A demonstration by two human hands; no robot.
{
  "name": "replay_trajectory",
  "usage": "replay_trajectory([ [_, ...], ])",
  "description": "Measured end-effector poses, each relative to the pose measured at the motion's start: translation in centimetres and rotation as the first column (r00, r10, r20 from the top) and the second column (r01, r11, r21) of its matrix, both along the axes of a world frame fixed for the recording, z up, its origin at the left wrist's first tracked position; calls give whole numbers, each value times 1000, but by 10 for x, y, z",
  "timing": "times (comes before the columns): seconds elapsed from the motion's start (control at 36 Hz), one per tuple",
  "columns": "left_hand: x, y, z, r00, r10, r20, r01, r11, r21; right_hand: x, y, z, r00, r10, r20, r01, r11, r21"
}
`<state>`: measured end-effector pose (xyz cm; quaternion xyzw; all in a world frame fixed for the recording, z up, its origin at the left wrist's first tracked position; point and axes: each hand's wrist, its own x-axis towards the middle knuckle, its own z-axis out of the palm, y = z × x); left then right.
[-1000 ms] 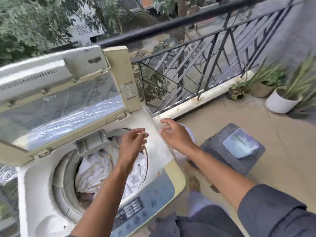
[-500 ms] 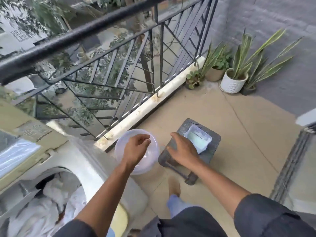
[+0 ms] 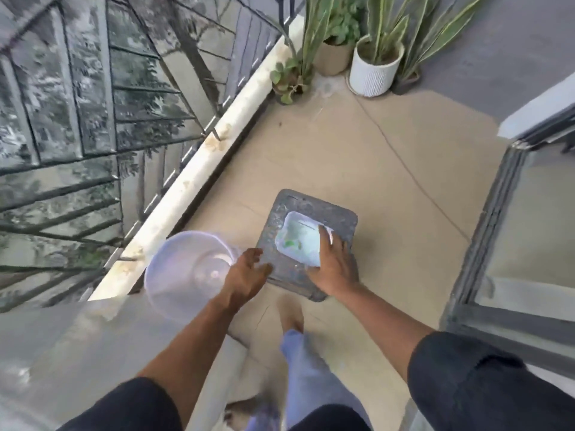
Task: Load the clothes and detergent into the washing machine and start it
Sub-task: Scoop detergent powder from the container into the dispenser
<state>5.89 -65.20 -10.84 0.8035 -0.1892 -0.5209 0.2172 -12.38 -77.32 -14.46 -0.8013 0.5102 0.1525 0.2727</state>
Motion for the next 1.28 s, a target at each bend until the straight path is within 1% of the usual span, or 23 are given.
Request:
replay_trajectory([
  [0.14,-2,-44,-29,999,-40,32,38,998,46,0,-21,-37,998,-19,-63,16,999,-44],
  [0.22,-4,-65,-45,999,-35,-11,36,998,58,0,-31,-54,998,-16,-63,15,999,-29],
  [0.36,1,-82,-71,992,74,-101,-68,996,65,-2,-41,-69,997,-36,-67,39,998,51],
  [0.47,-5,-88,-74,980,150,-134,-145,988,45,0,-43,-73,996,-56,-63,63,991,115],
  [0.61,-8,-88,-73,951,214,-222,-220,975,-3,4,-40,-73,991,-136,9,133,981,141],
  [0.69,-10,-87,-69,936,232,-266,-249,968,-31,4,-39,-68,989,-140,40,133,981,143],
  [0.81,-11,-80,-55,925,248,-290,-281,957,-78,6,-37,-53,990,-126,63,119,987,111],
  [0.94,-1,-62,-21,919,294,-263,-341,927,-158,20,-29,-21,990,-88,112,85,996,33],
  [1.06,15,-40,12,910,365,-195,-404,886,-227,37,-19,17,984,-54,170,52,999,15],
  [1.17,34,-8,50,861,479,-172,-509,813,-284,53,0,63,965,-46,258,39,999,31],
  [1.28,49,37,90,866,460,-196,-500,795,-344,67,27,113,931,30,363,-45,998,33],
])
